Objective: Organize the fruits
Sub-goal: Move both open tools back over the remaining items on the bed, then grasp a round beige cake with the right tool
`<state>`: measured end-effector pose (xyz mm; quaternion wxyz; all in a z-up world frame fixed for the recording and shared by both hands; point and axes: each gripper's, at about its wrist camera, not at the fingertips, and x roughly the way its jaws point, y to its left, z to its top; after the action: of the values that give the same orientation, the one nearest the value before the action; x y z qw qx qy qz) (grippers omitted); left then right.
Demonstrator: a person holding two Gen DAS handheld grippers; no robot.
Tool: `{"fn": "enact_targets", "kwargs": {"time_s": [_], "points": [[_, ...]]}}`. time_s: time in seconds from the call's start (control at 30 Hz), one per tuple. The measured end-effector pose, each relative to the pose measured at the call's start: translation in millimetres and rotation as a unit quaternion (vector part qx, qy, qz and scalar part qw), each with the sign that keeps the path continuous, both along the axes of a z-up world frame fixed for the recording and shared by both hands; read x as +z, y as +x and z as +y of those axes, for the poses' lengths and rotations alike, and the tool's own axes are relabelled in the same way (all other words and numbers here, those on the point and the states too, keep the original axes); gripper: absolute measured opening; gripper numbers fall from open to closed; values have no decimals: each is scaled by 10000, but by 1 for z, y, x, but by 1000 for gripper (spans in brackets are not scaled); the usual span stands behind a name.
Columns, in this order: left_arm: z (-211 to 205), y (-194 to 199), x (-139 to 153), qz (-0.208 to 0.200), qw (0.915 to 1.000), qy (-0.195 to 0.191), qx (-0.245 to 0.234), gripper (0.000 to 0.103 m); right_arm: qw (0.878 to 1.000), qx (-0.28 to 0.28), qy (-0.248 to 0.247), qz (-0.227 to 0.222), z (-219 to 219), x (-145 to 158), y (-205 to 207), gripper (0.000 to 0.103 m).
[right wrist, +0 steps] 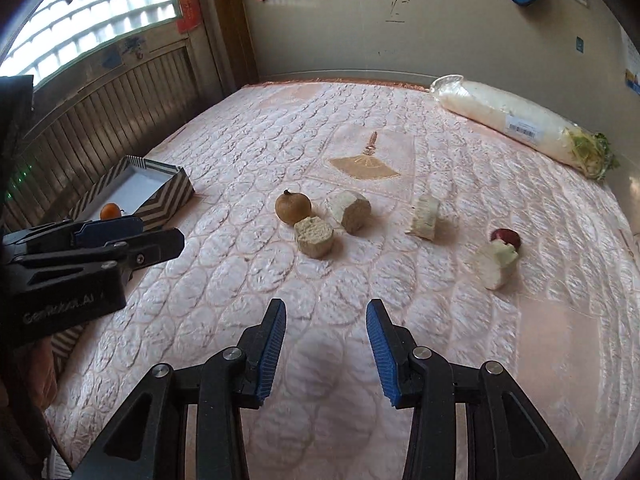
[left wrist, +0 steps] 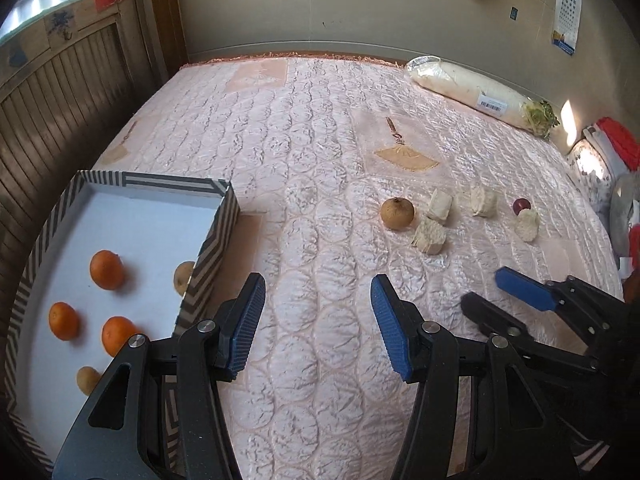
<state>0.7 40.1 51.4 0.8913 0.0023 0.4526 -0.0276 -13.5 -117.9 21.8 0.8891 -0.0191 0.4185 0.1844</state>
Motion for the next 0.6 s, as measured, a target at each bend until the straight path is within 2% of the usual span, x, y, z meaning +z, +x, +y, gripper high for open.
{"fn": "enact_targets", "kwargs": {"time_s": [0.2,0.4,0.5,0.6], "points": [[1,13,-1,32,10000,35,78,55,9999,117,69,15,19,-8,30,40],[1,24,-4,73,9999,13,115,55,9997,197,-91,58,31,-15,56,40],[-5,29,-6,108,9999,32,81,55,9996,177,-227,11,31,-15,57,26],[-14,35,-9,133,9999,33,-32,55,9997,146,-117,124,21,-13,52,26]]}}
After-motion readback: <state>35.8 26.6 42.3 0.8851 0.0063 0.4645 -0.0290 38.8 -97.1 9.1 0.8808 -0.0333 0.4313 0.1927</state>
